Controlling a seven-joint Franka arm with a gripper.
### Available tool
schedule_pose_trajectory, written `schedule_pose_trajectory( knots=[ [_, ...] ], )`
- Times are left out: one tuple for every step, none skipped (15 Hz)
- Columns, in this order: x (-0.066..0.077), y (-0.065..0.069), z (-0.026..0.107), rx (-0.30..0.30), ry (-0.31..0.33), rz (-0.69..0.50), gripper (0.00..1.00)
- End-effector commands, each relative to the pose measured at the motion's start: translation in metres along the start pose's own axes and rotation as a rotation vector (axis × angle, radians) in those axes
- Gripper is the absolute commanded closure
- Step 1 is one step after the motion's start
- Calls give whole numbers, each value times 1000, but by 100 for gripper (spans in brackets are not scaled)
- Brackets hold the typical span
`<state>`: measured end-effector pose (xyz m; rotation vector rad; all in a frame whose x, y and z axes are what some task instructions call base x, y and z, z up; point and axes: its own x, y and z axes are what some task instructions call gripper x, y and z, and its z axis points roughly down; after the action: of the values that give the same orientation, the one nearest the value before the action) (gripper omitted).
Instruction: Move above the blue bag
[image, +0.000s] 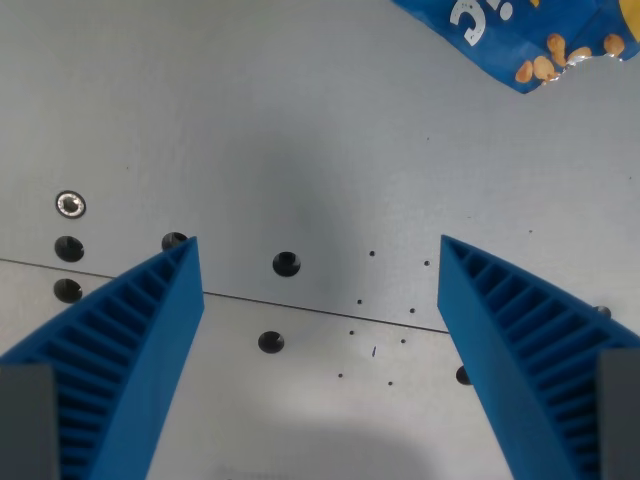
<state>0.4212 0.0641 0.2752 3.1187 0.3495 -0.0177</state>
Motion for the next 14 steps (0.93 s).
schedule_pose_trajectory(
  knots=[
    [0,0,-2,-1,5,0,0],
    [0,0,-2,-1,5,0,0],
    [0,0,-2,-1,5,0,0],
    [0,0,-2,-1,5,0,0],
    [0,0,-2,-1,6,1,0],
    [1,0,-2,-1,5,3,0],
    [1,1,-2,0,6,5,0],
    [2,1,-1,-1,6,8,0],
    [2,2,-1,-1,6,11,0],
    [3,3,0,-1,7,15,0],
    [4,4,0,-1,7,20,0],
    [6,5,1,-1,8,24,0],
    [8,6,2,-1,7,28,0],
    [10,8,3,-2,6,32,0]
  ],
)
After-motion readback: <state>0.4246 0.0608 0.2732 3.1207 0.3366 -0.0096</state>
